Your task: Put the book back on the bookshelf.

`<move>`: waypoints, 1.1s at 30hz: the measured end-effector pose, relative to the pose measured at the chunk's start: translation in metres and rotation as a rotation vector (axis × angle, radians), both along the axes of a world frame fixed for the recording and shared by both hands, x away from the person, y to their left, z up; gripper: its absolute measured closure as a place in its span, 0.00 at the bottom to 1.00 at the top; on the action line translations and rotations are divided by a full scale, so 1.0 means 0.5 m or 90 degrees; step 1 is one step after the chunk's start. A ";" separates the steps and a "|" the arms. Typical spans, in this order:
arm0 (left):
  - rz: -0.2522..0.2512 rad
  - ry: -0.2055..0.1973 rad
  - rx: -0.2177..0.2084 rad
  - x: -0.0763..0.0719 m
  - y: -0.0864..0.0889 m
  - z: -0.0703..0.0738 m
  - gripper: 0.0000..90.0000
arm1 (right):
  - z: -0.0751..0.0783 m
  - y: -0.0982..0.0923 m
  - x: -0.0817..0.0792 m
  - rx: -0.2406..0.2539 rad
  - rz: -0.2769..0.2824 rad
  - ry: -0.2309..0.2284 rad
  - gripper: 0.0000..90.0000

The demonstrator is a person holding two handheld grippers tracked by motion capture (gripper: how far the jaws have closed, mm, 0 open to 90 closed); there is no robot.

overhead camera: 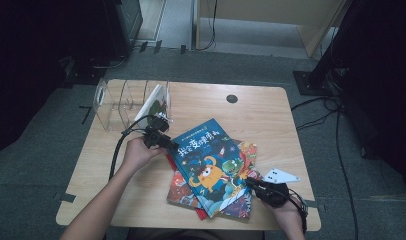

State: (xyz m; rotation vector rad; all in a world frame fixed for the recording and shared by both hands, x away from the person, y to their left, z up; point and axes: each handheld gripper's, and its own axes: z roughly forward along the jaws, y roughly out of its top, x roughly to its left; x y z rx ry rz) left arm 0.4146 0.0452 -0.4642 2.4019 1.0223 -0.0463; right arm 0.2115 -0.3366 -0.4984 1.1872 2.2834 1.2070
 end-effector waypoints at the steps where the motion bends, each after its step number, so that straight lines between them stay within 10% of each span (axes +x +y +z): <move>1: 0.001 0.001 -0.010 0.002 0.001 0.003 0.52 | 0.000 -0.004 -0.002 0.005 -0.006 0.003 0.93; 10: 0.032 0.034 -0.045 0.009 0.016 -0.021 0.54 | -0.003 -0.019 -0.034 0.023 -0.019 0.015 0.94; 14: 0.027 0.009 -0.035 0.000 0.014 -0.010 0.55 | -0.006 -0.023 -0.052 0.019 -0.023 0.029 0.95; 23: 0.013 -0.003 -0.002 -0.016 0.003 -0.010 0.53 | -0.013 -0.032 -0.025 0.035 -0.049 0.045 0.99; 28: 0.049 0.023 -0.054 -0.022 0.019 -0.020 0.53 | -0.011 -0.040 -0.010 0.032 -0.056 0.047 0.99; 33: 0.046 0.016 -0.046 -0.044 0.025 -0.020 0.52 | -0.010 -0.047 0.008 0.031 -0.069 0.051 0.99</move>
